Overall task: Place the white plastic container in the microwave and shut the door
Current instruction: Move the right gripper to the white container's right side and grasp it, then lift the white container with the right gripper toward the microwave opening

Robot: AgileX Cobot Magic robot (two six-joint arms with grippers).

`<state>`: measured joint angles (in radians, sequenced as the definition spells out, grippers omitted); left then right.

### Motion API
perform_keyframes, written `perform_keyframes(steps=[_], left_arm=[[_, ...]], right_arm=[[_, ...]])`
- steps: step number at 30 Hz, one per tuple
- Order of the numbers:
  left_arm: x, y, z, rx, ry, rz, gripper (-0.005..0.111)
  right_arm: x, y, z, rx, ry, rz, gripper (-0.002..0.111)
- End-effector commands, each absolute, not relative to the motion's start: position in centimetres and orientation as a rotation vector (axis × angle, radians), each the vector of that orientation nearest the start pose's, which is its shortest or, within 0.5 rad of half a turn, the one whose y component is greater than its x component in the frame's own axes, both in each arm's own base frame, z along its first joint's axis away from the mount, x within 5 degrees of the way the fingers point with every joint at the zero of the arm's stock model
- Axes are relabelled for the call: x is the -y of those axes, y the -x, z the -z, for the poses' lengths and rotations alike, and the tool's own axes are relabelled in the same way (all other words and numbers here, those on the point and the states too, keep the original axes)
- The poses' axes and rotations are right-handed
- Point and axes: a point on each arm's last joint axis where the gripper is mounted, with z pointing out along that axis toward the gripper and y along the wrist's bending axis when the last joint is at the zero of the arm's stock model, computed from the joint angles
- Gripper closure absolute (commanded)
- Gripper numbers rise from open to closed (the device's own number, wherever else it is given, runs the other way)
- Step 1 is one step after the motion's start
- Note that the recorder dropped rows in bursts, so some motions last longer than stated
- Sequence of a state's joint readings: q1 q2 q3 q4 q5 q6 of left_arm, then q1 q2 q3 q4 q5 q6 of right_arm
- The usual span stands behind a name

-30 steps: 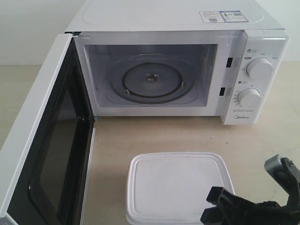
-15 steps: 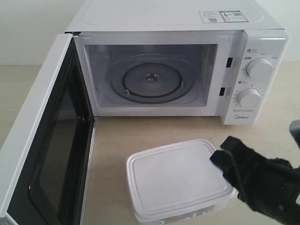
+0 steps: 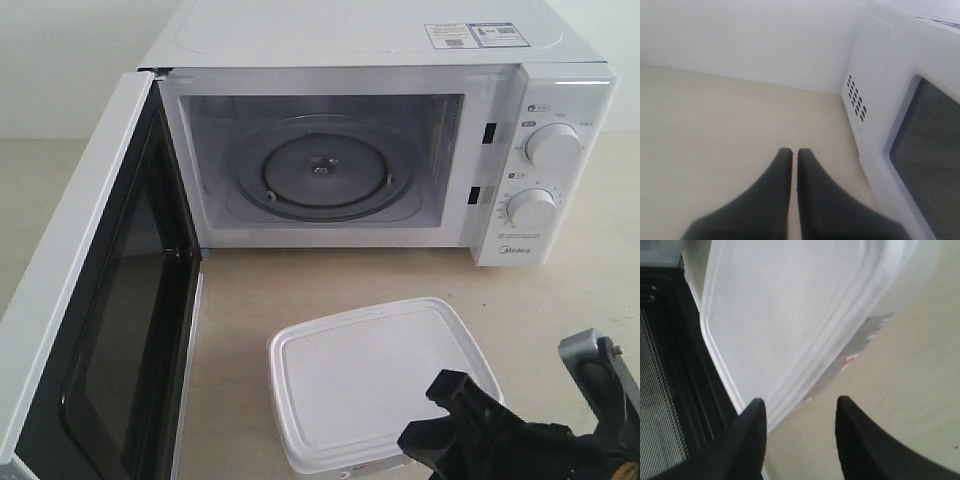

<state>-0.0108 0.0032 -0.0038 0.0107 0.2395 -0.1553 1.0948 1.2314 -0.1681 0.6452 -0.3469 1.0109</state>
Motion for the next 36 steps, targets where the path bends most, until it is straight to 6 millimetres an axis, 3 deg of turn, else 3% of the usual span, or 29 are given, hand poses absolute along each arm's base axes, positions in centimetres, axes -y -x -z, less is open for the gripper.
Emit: perform_keyframes(steps=[1, 4, 11, 15, 18, 21, 25, 30, 36], left_arm=[[0.0, -5.5, -19.2, -1.714, 0.121, 0.114, 0.102], [0.0, -5.5, -19.2, -1.714, 0.121, 0.114, 0.102], [0.0, -5.5, -19.2, -1.714, 0.121, 0.114, 0.102], [0.0, -5.5, -19.2, -1.714, 0.121, 0.114, 0.102], [0.0, -5.5, -19.2, -1.714, 0.121, 0.114, 0.102], [0.0, -5.5, -19.2, -1.714, 0.121, 0.114, 0.102], [0.0, -5.5, -19.2, -1.714, 0.121, 0.114, 0.102], [0.0, -5.5, -19.2, -1.714, 0.121, 0.114, 0.102], [0.0, -5.5, -19.2, -1.714, 0.121, 0.114, 0.102]], right_arm=[[-14.2, -9.8, -14.0, -2.394, -0.929, -1.079, 0.069], [-14.4, -10.1, -13.6, -2.380, -0.946, -1.067, 0.069], [-13.7, -12.3, -13.1, -2.158, -1.027, -1.021, 0.069], [-12.0, -15.1, -14.0, -1.946, -0.846, -0.920, 0.069], [-12.5, -16.0, -15.0, -1.908, -0.693, -0.969, 0.069], [-13.5, -15.3, -14.8, -2.004, -0.594, -1.048, 0.069], [-11.9, -13.9, -15.1, -2.010, -0.632, -1.068, 0.069], [-10.8, -12.2, -15.0, -2.179, -0.643, -1.000, 0.069], [-10.0, -12.5, -14.4, -2.220, -0.734, -0.930, 0.069]])
